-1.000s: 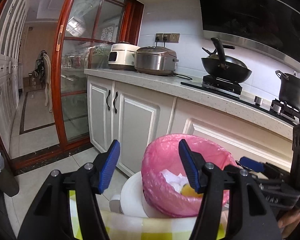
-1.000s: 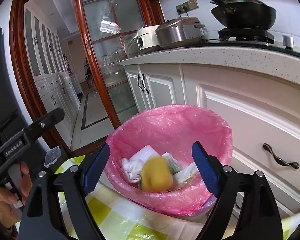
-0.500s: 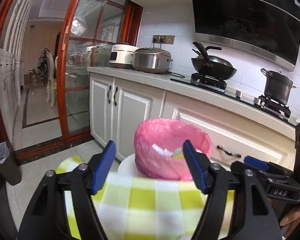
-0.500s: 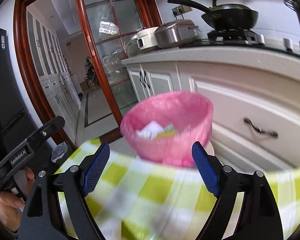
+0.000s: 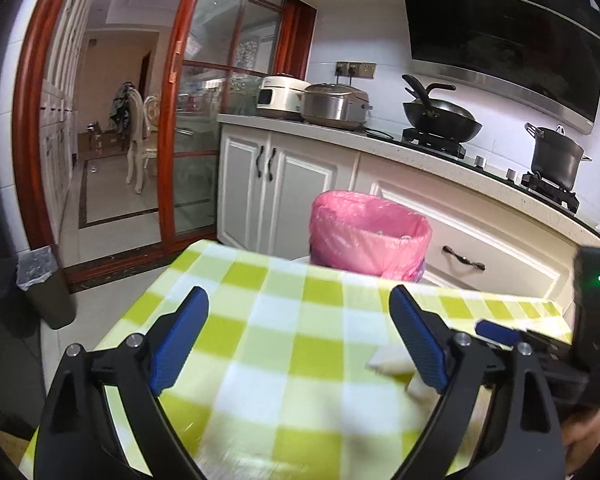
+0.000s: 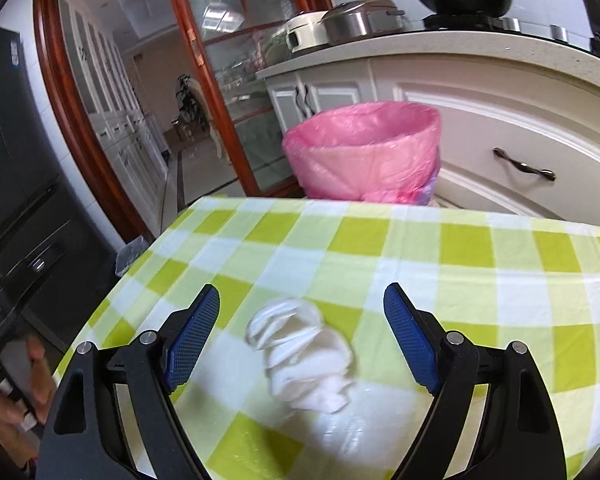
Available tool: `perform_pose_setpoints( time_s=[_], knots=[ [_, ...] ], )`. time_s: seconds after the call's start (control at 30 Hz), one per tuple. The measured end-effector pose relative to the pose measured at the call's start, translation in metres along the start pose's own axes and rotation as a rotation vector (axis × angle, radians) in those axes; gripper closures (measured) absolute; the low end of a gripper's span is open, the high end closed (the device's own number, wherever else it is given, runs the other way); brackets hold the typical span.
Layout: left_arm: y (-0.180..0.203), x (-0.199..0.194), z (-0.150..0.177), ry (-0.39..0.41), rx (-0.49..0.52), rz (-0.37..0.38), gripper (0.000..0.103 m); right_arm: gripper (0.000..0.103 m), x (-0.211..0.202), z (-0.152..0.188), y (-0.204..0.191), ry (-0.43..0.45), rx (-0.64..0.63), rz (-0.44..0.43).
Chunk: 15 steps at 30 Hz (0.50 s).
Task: Collect trash
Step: 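Return both tools to the table over the last white tissue, then grasp a white tissue with the right gripper while the left gripper grasps another tissue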
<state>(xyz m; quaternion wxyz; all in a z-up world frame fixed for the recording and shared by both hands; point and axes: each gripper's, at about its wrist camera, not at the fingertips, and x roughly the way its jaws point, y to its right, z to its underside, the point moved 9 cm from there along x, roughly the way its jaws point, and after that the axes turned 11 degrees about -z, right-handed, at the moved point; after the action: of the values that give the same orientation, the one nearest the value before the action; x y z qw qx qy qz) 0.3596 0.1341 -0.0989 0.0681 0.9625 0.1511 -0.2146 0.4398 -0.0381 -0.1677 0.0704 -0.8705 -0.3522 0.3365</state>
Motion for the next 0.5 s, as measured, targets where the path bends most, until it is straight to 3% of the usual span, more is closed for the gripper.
perform_pose_setpoints(
  time_s=[0.17,0.27,0.37,0.5],
  knots=[
    [-0.021,-0.022,0.017,-0.005,0.016,-0.016,0.014,0.027,0.023,0.005,-0.009,-0.037,-0.033,0.003],
    [-0.029,-0.026,0.023,-0.013,0.032,-0.024,0.014,0.037,0.036,0.011,-0.009,-0.067,-0.038,0.019],
    [-0.035,-0.025,0.022,-0.018,0.021,-0.029,0.014,0.06,0.038,0.014,-0.005,-0.074,-0.039,0.037],
    [-0.032,-0.021,0.019,-0.029,-0.004,-0.019,0.014,0.065,0.025,0.009,-0.005,-0.038,-0.032,0.021]
  ],
)
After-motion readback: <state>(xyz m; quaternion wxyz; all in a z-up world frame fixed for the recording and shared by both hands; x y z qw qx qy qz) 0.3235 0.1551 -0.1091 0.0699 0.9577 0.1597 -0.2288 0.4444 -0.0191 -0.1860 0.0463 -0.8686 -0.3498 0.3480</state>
